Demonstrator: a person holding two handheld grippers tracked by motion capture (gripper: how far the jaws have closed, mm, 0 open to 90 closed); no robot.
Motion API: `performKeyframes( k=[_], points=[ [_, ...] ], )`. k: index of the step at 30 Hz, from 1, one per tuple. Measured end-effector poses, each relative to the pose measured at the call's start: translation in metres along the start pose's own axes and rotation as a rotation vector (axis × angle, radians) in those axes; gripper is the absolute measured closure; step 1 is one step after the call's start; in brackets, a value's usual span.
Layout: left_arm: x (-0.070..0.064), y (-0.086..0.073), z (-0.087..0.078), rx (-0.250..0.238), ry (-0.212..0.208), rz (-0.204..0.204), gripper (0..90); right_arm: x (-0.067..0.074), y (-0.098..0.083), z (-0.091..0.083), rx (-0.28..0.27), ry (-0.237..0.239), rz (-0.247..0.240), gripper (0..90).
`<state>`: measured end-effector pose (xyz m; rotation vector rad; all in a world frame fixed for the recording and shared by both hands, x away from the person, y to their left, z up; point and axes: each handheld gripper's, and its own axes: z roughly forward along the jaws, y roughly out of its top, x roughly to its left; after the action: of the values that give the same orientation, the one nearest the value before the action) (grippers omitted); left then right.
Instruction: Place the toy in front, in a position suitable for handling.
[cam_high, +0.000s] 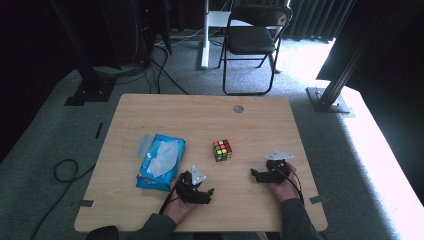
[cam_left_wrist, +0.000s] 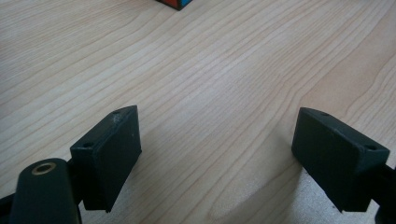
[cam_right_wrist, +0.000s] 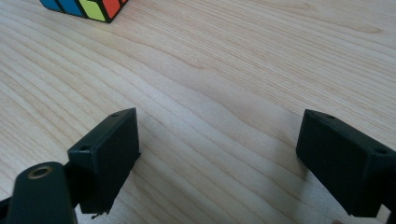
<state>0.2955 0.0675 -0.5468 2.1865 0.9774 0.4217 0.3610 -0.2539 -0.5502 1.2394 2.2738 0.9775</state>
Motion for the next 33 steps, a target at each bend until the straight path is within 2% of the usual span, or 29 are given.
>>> performKeyframes(
  k=[14, 19, 23, 25, 27, 33],
  points=[
    [0.0, 0.0, 0.0, 0.0, 0.0, -0.001, 15.7, 0.001, 0.001, 0.001, -0.002, 0.003, -0.002, 13.3],
    [0.0, 0.0, 0.0, 0.0, 0.001, 0.0, 15.7, 0.005, 0.006, -0.001, 0.042, -0.026, 0.026, 18.7],
    [0.0, 0.0, 0.0, 0.0, 0.001, -0.001, 15.7, 0.007, 0.008, -0.001, 0.047, -0.029, 0.028, 19.0],
    [0.0, 0.0, 0.0, 0.0, 0.001, 0.0, 15.7, 0.006, 0.009, -0.003, 0.033, -0.031, 0.048, 19.0],
    [0.0, 0.0, 0.0, 0.0, 0.001, 0.0, 15.8, 0.007, 0.011, -0.006, 0.022, -0.034, 0.048, 18.9],
    [0.0, 0.0, 0.0, 0.0, 0.001, 0.001, 15.7, 0.015, 0.02, -0.011, 0.014, -0.018, 0.026, 18.0]
  ],
)
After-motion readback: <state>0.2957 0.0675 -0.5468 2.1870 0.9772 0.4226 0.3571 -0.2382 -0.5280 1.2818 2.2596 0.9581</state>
